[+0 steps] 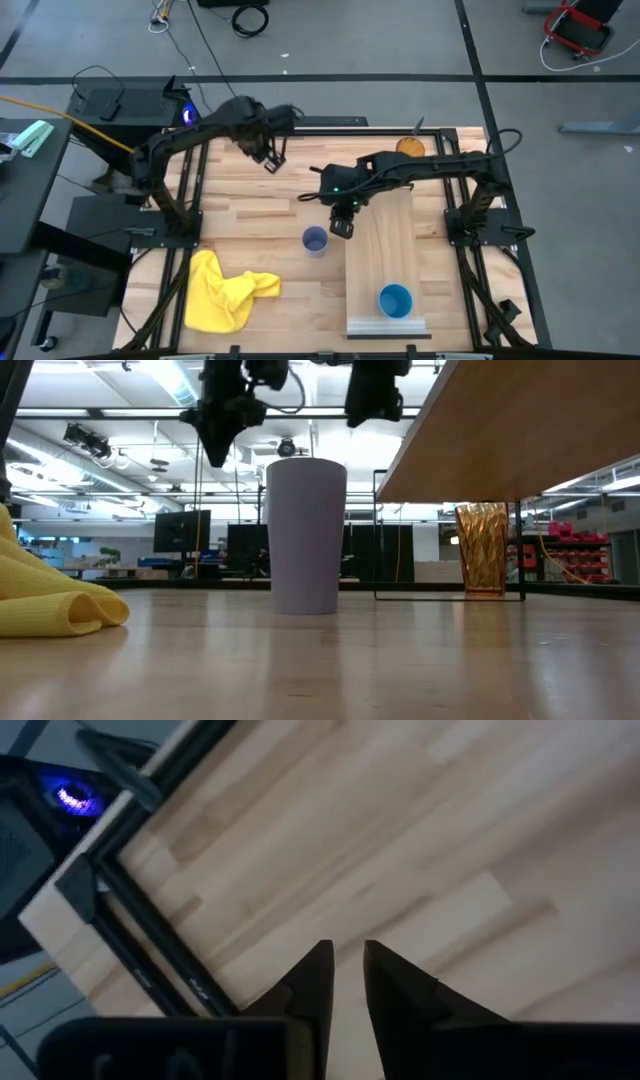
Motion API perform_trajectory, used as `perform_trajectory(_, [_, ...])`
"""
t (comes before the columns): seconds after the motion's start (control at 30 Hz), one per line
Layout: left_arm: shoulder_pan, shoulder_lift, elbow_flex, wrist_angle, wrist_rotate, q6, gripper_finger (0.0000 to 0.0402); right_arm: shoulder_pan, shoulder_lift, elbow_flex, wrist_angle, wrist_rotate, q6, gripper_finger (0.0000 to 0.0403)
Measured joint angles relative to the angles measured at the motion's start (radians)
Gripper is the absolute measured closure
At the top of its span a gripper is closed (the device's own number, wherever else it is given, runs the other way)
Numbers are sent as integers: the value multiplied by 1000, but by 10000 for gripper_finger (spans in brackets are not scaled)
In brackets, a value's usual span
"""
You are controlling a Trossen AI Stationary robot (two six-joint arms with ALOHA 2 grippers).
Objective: Stack small to large cups/mugs on shelf
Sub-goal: Put the purple cup onto the shelf
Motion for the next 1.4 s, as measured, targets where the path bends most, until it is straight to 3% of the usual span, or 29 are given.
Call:
perform_trajectory(0.3, [214,1,0,111,136,122,327,0,110,118,-3,-2,-10,298])
perform_trajectory(0.7, [327,3,0,126,198,189,299,23,223,144,-27,-43,-54,298])
perform_trajectory(1.4, [362,4,0,152,213,220,298,30,290,145,-39,30,-58,298])
